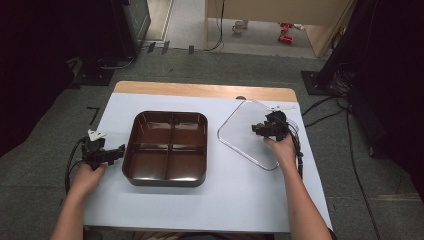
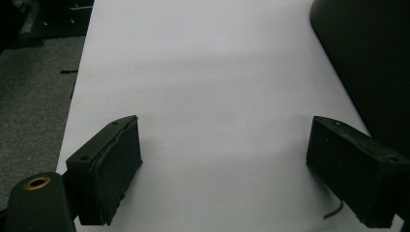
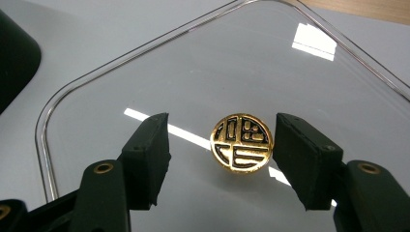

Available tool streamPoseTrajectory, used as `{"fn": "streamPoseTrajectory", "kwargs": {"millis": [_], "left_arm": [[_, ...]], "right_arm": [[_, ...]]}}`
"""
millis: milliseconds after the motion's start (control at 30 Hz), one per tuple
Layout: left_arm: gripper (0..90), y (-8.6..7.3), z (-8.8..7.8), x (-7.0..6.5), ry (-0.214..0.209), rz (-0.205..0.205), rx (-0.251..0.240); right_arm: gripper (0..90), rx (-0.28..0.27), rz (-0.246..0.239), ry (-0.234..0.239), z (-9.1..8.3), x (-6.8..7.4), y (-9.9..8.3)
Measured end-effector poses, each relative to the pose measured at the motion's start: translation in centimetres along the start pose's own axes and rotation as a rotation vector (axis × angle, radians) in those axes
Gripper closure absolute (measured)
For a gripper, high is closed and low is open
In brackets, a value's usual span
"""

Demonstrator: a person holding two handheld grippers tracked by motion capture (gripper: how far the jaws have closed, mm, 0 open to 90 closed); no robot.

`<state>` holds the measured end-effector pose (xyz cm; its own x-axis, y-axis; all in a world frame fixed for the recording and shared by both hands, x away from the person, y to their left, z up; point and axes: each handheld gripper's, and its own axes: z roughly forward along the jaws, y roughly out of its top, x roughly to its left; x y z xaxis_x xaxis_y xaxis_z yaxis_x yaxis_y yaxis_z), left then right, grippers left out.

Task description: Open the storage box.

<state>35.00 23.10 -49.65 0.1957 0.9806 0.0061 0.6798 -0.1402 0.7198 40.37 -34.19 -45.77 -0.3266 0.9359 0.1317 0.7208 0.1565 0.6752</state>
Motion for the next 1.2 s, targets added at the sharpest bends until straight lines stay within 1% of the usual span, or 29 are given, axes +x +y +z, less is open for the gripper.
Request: {"fn": "streamPoseTrajectory", "kwargs": {"millis": [33, 67, 167, 233, 267, 300, 333, 400, 467, 533, 567, 667, 767, 800, 833, 867, 900, 933, 967, 1000, 1067, 1133, 1167, 1200], "left_arm": [[12.1, 0.0, 0.0, 0.0, 0.0, 0.0, 0.0], [12.2, 0.0, 0.0, 0.0, 0.0, 0.0, 0.0], [12.2, 0.0, 0.0, 0.0, 0.0, 0.0, 0.0], [12.2, 0.0, 0.0, 0.0, 0.0, 0.0, 0.0], [12.2, 0.0, 0.0, 0.0, 0.0, 0.0, 0.0], [12.2, 0.0, 0.0, 0.0, 0.0, 0.0, 0.0], [12.2, 0.0, 0.0, 0.0, 0.0, 0.0, 0.0], [12.2, 0.0, 0.0, 0.0, 0.0, 0.0, 0.0], [12.1, 0.0, 0.0, 0.0, 0.0, 0.0, 0.0], [12.2, 0.0, 0.0, 0.0, 0.0, 0.0, 0.0], [12.2, 0.0, 0.0, 0.0, 0.0, 0.0, 0.0], [12.2, 0.0, 0.0, 0.0, 0.0, 0.0, 0.0], [12.1, 0.0, 0.0, 0.0, 0.0, 0.0, 0.0], [12.2, 0.0, 0.0, 0.0, 0.0, 0.0, 0.0], [12.2, 0.0, 0.0, 0.0, 0.0, 0.0, 0.0], [12.2, 0.0, 0.0, 0.0, 0.0, 0.0, 0.0], [12.2, 0.0, 0.0, 0.0, 0.0, 0.0, 0.0], [12.2, 0.0, 0.0, 0.0, 0.0, 0.0, 0.0], [12.2, 0.0, 0.0, 0.0, 0.001, 0.0, 0.0], [12.2, 0.0, 0.0, 0.0, 0.001, 0.0, 0.0], [12.1, 0.0, 0.0, 0.0, 0.0, 0.0, 0.0], [12.1, 0.0, 0.0, 0.0, 0.0, 0.0, 0.001], [12.2, 0.0, 0.0, 0.0, 0.0, 0.0, 0.001], [12.2, 0.0, 0.0, 0.0, 0.0, 0.0, 0.001]], "right_arm": [[37.9, 0.0, 0.0, 0.0, 0.0, 0.0, 0.0], [38.1, -0.001, -0.011, 0.004, -0.4, 0.3, 0.0], [38.5, -0.011, -0.014, 0.016, -0.9, 0.5, -0.1], [38.4, -0.018, -0.014, 0.032, -1.3, 0.8, -0.1], [38.4, -0.03, -0.023, 0.056, -1.7, 1.3, -0.2], [38.4, -0.03, -0.023, 0.056, -1.7, 1.3, -0.2], [38.5, -0.043, -0.041, 0.075, -2.1, 1.9, -0.4], [38.3, -0.043, -0.05, 0.079, -2.3, 2.1, -0.5], [37.9, -0.043, -0.086, 0.086, -2.7, 3.0, -0.7], [38.0, -0.055, -0.09, 0.111, -3.2, 3.5, -0.8], [38.0, -0.055, -0.09, 0.111, -3.2, 3.5, -0.8], [37.9, -0.058, -0.104, 0.143, -3.6, 4.9, -1.2], [38.0, -0.057, -0.121, 0.163, -3.7, 5.8, -1.6], [38.0, -0.057, -0.121, 0.163, -3.7, 5.8, -1.6], [37.9, -0.06, -0.144, 0.17, -3.6, 6.5, -2.0], [37.9, -0.06, -0.144, 0.17, -3.6, 6.5, -2.0], [38.0, -0.056, -0.148, 0.176, -3.6, 6.8, -2.2], [38.0, -0.047, -0.163, 0.195, -3.4, 7.4, -2.7], [38.0, -0.047, -0.163, 0.195, -3.4, 7.4, -2.7], [38.0, -0.049, -0.17, 0.205, -3.4, 7.7, -2.9], [38.0, -0.054, -0.186, 0.216, -3.3, 8.5, -3.5], [38.0, -0.056, -0.187, 0.222, -3.2, 8.7, -3.7], [38.0, -0.05, -0.185, 0.233, -3.0, 9.0, -3.9], [38.0, -0.035, -0.202, 0.262, -2.5, 9.4, -4.2]]}}
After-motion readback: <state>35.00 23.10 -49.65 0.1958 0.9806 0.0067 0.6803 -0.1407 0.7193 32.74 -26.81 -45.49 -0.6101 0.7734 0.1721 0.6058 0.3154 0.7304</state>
